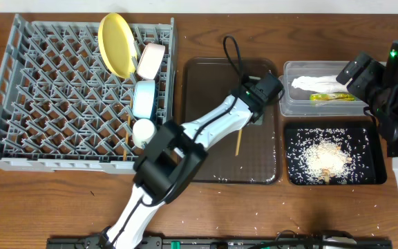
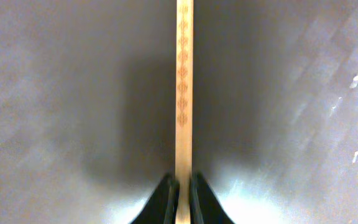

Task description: Sort waste into correct bins and load items into the dishwasher

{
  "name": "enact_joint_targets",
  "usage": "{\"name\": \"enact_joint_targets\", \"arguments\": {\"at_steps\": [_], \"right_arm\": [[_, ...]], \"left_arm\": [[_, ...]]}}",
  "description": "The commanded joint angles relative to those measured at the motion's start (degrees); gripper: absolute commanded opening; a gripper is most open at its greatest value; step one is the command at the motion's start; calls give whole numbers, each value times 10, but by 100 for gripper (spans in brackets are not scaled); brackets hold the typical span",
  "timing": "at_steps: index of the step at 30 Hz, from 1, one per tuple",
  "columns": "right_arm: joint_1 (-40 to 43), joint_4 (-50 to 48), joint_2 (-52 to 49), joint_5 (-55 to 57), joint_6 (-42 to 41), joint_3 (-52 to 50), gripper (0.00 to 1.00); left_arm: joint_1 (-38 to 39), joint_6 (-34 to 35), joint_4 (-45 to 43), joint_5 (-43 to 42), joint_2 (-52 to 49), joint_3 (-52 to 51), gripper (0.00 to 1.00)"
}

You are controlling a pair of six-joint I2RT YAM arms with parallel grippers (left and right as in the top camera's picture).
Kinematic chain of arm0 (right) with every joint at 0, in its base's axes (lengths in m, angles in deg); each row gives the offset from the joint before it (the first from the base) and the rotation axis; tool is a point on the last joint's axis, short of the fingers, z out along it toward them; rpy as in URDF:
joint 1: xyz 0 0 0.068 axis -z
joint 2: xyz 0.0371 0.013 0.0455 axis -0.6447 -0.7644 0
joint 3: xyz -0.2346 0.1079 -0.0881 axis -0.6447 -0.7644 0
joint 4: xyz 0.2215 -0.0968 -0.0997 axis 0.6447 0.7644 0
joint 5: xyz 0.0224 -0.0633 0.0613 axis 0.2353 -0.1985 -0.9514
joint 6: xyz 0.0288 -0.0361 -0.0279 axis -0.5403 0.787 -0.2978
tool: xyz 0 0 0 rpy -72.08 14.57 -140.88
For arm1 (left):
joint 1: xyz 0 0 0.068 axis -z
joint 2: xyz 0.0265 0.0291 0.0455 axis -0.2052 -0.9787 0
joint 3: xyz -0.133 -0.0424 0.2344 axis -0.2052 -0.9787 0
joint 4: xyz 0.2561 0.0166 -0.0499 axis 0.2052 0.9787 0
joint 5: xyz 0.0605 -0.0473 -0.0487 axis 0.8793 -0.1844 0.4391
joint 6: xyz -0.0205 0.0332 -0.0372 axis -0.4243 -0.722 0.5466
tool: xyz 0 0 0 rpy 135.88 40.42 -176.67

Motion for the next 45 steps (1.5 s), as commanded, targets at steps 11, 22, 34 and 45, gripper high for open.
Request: {"name": "enact_joint_targets", "arguments": {"at_steps": [11,22,34,45], "right_arm": [[2,1,-1,2,-6,0,99],[2,1,-1,2,-6,0,99],[2,1,-1,2,-6,0,99],[2,1,-1,2,-6,0,99]], "left_arm": [[-22,-80,194,-133,71,-4,8],[-86,-120,277,-133,142,23,8],[-104,-123,304,-150,141,12,8],[-89,-123,300,-155,131,-36,8]]}}
